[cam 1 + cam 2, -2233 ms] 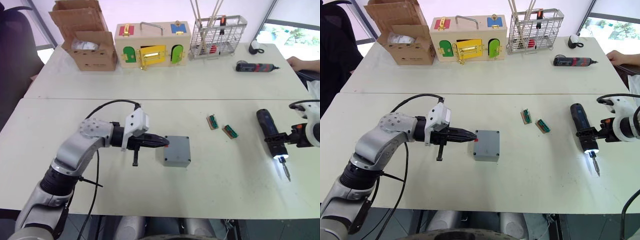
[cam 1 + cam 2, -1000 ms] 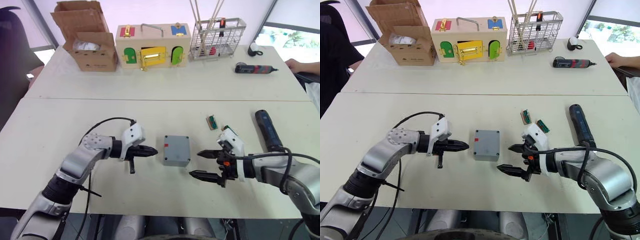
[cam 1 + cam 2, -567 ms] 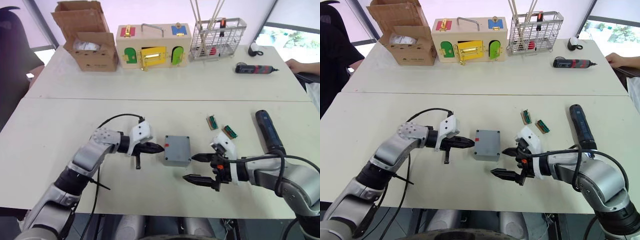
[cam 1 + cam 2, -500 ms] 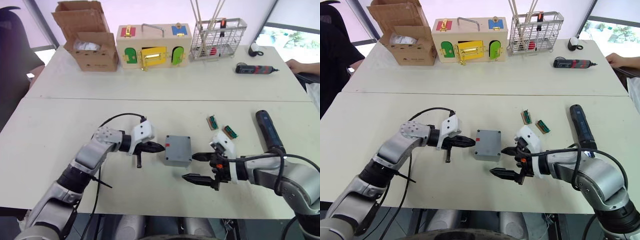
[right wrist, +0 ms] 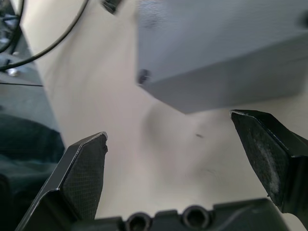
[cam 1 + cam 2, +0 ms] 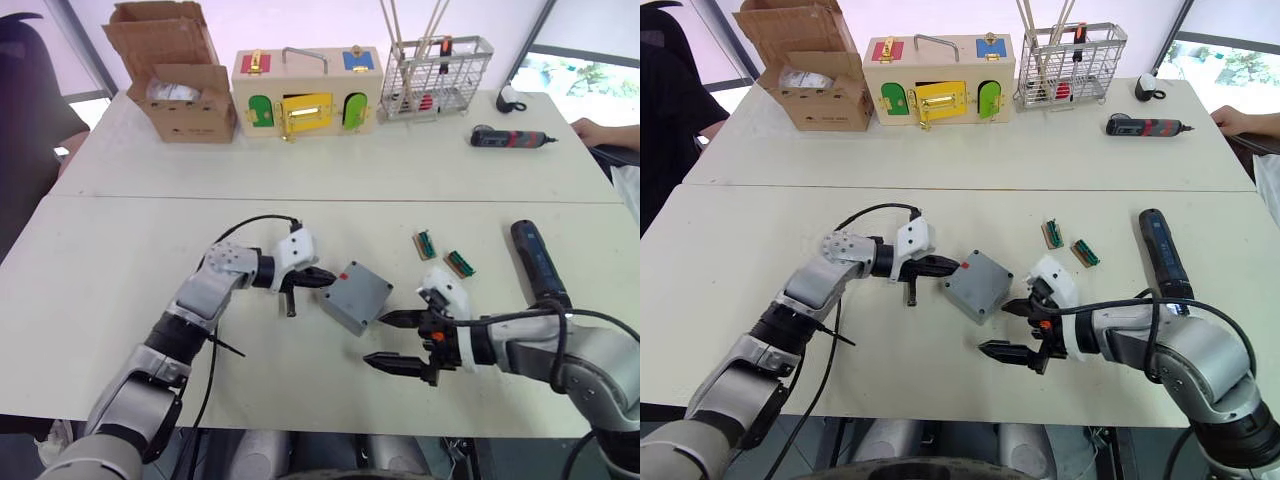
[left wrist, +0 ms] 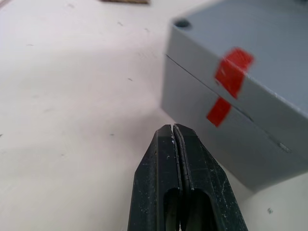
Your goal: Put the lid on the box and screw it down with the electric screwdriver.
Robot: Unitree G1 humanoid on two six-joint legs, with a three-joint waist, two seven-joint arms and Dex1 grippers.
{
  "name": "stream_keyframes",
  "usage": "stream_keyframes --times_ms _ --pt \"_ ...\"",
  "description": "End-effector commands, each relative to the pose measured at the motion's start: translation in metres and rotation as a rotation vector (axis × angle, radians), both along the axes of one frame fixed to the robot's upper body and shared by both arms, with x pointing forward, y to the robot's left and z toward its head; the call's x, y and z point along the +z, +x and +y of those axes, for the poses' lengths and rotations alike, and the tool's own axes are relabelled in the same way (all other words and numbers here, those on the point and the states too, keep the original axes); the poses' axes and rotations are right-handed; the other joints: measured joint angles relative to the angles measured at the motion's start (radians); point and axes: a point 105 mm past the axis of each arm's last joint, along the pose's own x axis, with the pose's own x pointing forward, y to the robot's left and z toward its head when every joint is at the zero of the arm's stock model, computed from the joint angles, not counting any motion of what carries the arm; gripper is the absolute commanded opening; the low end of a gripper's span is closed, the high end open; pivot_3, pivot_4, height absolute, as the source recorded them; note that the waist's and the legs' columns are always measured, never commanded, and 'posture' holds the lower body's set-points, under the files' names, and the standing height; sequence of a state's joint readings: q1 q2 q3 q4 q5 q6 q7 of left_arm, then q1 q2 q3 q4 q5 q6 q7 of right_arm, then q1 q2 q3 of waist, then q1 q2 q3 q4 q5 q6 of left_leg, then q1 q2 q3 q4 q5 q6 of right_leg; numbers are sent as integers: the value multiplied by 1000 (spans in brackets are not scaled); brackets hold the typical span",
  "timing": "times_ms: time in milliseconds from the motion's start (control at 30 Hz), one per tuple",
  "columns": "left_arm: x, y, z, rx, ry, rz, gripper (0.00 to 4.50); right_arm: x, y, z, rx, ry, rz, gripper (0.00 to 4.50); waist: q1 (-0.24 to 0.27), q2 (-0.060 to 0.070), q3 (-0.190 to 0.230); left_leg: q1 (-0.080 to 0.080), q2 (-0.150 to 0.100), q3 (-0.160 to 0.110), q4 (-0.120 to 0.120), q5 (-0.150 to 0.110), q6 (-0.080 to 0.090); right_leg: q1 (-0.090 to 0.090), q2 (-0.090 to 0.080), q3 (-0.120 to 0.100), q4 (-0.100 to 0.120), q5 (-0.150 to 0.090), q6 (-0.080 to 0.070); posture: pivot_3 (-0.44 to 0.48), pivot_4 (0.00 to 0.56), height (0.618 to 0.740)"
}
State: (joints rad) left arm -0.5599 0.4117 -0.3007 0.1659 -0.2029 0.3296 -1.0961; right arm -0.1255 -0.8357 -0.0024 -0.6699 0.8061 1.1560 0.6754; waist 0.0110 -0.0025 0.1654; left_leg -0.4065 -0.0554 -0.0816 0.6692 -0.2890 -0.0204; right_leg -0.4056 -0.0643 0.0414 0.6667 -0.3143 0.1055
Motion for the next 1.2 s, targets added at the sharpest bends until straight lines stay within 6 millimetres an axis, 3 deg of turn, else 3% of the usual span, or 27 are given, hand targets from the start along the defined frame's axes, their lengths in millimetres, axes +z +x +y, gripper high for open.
stream_keyframes --times_ms 33,167,367,600,833,1200 --pt "14 -11 6 -17 -26 -12 0 8 10 -14 4 -57 -68 4481 0 0 0 0 0 0 0 0 0 0 0 0 0 0 0 0 150 740" --pt "13 -15 23 24 22 -15 0 13 26 -27 -9 -104 -135 4481 -1 0 0 0 0 0 0 0 0 0 0 0 0 0 0 0 150 740" --pt "6 -50 41 -44 121 32 0 11 42 -27 38 -124 -188 4481 -5 0 0 0 0 0 -1 0 -1 -1 0 1 0 0 0 0 150 740" --pt "3 -73 22 -62 62 76 0 7 46 -18 124 -129 -214 4481 2 0 0 0 0 0 0 -1 2 0 -1 1 0 0 0 0 150 740" --pt "1 -69 9 -34 33 69 0 8 41 -8 199 -122 -210 4481 1 0 0 0 0 0 0 -2 3 0 0 1 0 0 0 0 150 740" --pt "-2 -44 9 55 40 -7 0 2 17 5 233 -81 -156 4481 1 0 0 0 0 0 0 0 0 0 0 1 0 0 0 0 150 740"
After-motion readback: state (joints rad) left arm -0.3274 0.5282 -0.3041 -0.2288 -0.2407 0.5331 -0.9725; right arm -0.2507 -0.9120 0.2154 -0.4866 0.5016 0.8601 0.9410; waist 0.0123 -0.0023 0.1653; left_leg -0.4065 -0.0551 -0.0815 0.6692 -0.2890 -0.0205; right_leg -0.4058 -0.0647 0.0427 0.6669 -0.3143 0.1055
